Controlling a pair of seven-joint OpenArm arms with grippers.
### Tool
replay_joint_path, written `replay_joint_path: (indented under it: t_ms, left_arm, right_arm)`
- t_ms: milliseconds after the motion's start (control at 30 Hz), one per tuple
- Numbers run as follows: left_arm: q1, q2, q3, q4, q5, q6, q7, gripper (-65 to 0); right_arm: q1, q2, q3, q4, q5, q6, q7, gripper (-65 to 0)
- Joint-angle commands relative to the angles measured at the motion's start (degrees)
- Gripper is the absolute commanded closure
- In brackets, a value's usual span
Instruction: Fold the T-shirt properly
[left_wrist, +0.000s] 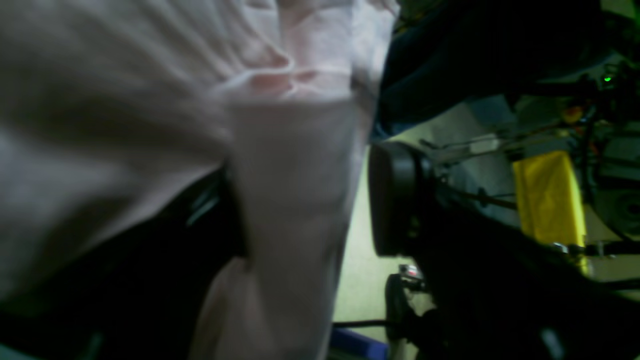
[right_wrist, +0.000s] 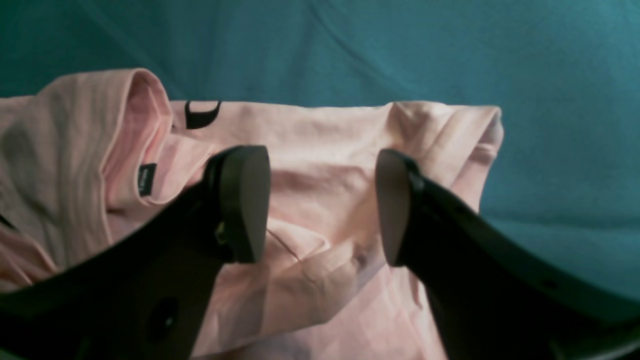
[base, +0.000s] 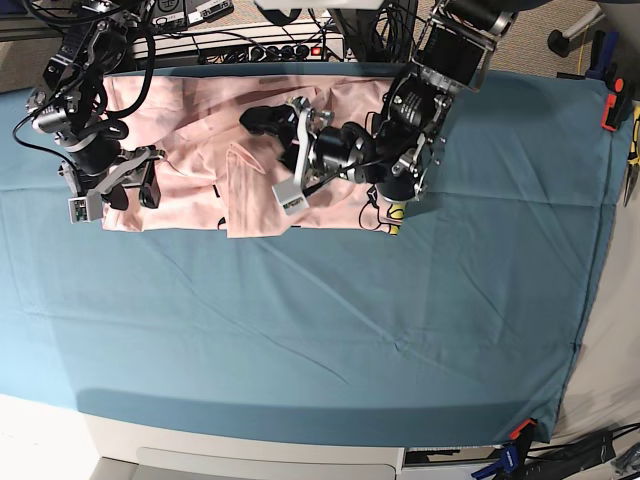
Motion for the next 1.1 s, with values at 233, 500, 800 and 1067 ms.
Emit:
replay_joint_path:
  t_ms: [233,500,800,1067]
  left_arm:
    - [2.1,0.6,0.0,1.0,-6.2,-2.4,0.9,-33.9]
    - [2.2,0.6,0.0,1.0,-6.1,-2.6,1.3,-33.9]
    - [2.2,0.6,0.0,1.0,-5.9,-3.4,1.3,-33.9]
    - [2.2,0.6,0.0,1.0,-5.3,-3.4,1.1,-33.9]
  right_arm:
    - [0.5,0.7,0.3,0.8,-4.4,-4.5,3.0,-33.6]
    - [3.3,5.6,9.7,-5.8,-6.1,-11.0,1.3,-33.6]
    - [13.5,18.2,16.3,-41.7,26.9,-0.7,-18.5,-33.7]
    - [15.2,21.4,9.9,-56.7,52.0,5.6,-18.5,-33.7]
